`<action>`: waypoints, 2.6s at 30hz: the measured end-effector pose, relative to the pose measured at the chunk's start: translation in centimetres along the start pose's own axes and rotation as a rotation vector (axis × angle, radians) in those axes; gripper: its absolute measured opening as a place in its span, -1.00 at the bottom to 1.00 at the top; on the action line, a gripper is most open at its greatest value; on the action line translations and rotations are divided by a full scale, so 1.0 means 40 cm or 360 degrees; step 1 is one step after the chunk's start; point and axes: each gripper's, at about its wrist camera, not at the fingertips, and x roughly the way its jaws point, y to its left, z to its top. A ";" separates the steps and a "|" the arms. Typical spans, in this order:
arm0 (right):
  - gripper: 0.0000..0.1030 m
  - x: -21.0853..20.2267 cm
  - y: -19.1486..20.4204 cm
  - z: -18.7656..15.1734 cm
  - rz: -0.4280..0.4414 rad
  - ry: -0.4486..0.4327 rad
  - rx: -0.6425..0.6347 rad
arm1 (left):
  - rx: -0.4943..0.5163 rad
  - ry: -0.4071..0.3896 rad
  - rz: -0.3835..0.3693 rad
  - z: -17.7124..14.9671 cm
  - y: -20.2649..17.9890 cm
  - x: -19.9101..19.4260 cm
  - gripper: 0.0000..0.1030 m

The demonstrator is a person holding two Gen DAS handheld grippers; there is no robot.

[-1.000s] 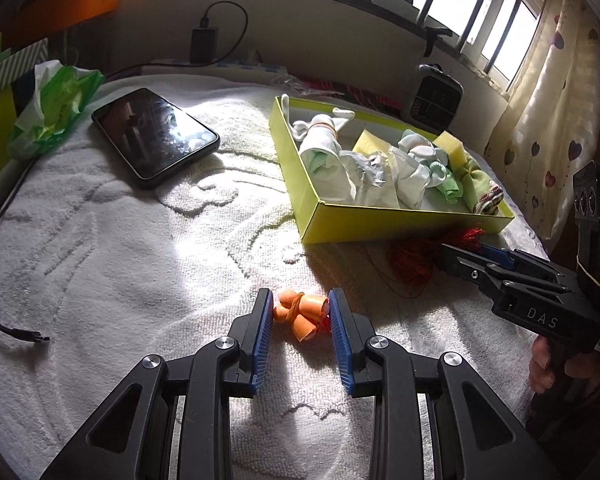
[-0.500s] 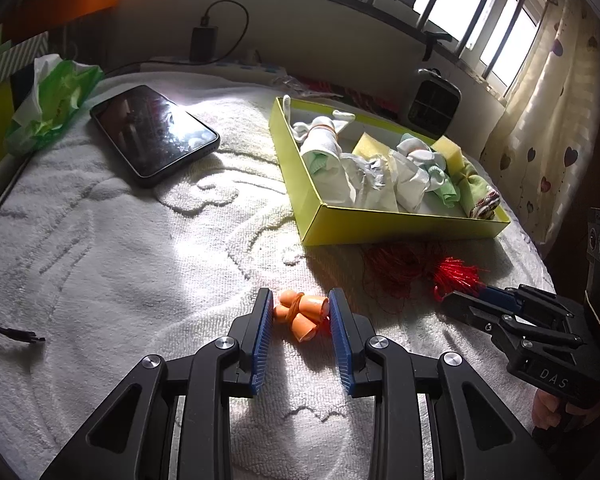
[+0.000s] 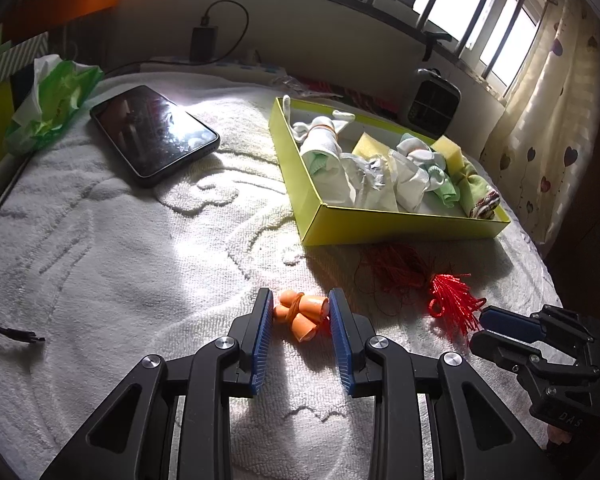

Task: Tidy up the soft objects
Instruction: 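Grasp the red tassel bundle with the right tool, then carry the red tassel with the right tool while the left tool carries the earplugs into the box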

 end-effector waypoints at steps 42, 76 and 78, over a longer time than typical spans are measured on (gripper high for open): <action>-0.54 0.103 0.019 0.068 -0.0112 0.0000 -0.0156 | 0.0029 -0.0001 0.0028 -0.001 -0.007 0.009 -0.47; -0.58 0.061 -0.008 0.065 0.0000 -0.0072 -0.0001 | 0.0063 -0.0021 0.0028 -0.001 -0.027 -0.004 -0.48; -0.58 0.054 -0.010 0.065 0.0006 -0.0084 0.0008 | 0.0067 -0.0026 0.0027 0.000 -0.028 -0.008 -0.48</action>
